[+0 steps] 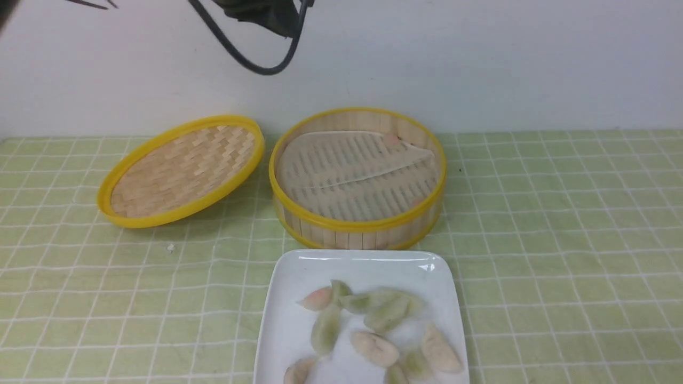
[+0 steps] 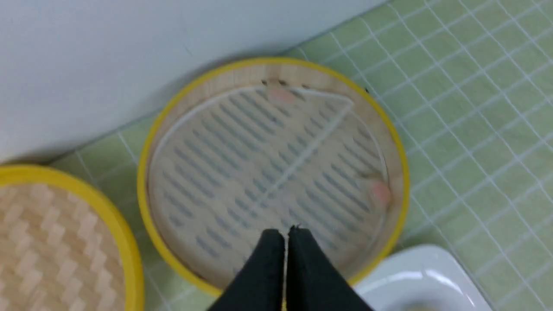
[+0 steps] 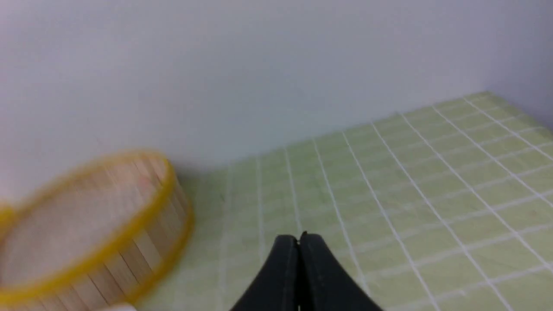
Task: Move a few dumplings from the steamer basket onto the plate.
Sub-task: Use the right arm to grab a dumpling from inside the steamer
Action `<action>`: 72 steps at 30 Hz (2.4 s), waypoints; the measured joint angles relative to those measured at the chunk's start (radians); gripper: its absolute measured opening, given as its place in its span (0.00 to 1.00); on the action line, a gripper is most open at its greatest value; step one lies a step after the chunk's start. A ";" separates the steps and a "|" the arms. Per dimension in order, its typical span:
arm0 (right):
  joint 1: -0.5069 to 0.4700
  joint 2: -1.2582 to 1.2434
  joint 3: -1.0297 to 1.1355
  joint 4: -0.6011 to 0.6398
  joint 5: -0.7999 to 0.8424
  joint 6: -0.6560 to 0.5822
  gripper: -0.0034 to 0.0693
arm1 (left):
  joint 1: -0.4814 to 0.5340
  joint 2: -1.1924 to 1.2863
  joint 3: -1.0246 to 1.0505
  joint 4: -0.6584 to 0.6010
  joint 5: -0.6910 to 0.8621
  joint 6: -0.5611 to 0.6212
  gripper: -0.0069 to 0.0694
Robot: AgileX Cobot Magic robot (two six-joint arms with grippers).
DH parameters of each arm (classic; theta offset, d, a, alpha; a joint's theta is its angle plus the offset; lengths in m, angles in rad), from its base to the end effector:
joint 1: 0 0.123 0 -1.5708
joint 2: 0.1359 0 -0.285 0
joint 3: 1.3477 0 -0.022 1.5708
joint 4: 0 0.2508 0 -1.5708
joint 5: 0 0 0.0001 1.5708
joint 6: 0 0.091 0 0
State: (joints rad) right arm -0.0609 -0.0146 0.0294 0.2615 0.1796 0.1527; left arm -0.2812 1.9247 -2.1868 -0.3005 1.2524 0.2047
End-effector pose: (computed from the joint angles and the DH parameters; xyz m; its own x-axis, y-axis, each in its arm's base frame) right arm 0.0562 0.0008 0.1883 -0.0865 0.4044 -0.9105 0.0539 0.9145 0.4010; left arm 0.3937 -0.1403 0.4131 -0.6947 0.3083 -0.6499 0.5143 0.8445 -0.1491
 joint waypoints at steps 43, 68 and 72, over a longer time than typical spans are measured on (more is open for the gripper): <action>0.365 2.302 -2.537 0.001 1.073 -0.382 0.03 | -0.002 -1.298 0.989 0.426 0.012 -0.265 0.08; 0.387 2.725 -2.725 -0.037 0.963 -0.487 0.34 | -0.002 -1.465 0.986 0.609 0.032 -0.317 0.08; 0.387 2.725 -2.725 -0.045 0.908 -0.486 0.44 | -0.002 -1.465 0.986 0.625 0.032 -0.318 0.08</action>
State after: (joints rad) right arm 0.3265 2.7102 -2.6957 0.2163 1.0876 -0.3332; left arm -0.2831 0.4599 -1.2011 0.3248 1.2844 -0.1136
